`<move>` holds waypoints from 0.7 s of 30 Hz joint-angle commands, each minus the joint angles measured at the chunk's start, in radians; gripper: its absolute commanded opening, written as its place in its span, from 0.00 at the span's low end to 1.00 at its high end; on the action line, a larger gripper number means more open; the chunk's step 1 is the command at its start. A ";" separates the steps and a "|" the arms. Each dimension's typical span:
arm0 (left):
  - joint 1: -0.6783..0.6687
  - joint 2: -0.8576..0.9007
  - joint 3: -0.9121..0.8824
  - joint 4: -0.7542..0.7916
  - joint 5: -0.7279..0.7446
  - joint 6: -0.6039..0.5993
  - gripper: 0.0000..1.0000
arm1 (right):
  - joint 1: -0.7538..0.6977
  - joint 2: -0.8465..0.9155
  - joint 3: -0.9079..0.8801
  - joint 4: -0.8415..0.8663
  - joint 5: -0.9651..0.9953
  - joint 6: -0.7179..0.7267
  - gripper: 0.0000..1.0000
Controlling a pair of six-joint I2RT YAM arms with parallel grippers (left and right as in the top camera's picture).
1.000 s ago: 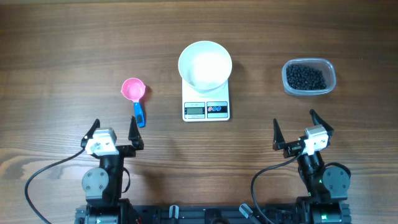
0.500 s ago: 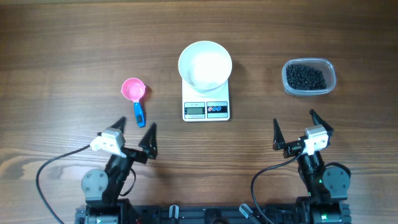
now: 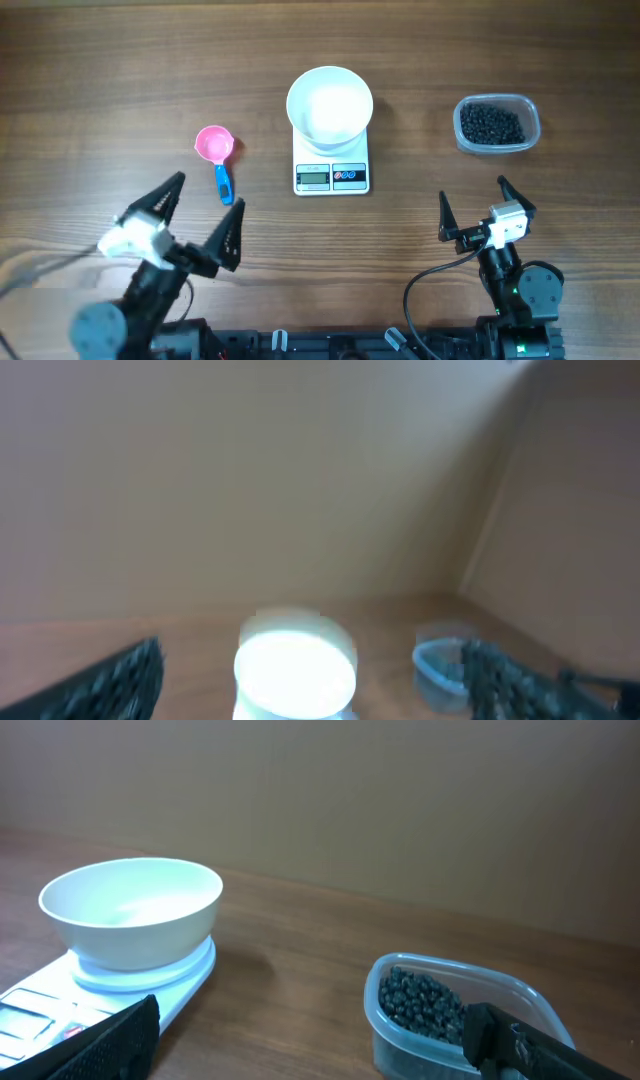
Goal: Scoop item into bowl and weigh 150g on scale
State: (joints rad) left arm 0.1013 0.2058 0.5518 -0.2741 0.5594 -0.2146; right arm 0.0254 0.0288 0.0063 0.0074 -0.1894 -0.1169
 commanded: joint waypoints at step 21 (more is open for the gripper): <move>-0.201 1.113 0.682 -0.747 0.045 -0.079 0.95 | -0.004 0.001 -0.001 0.006 0.010 0.012 1.00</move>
State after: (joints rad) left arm 0.0048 1.3045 1.2198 -1.0420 0.6094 -0.2977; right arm 0.0254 0.0299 0.0063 0.0078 -0.1890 -0.1169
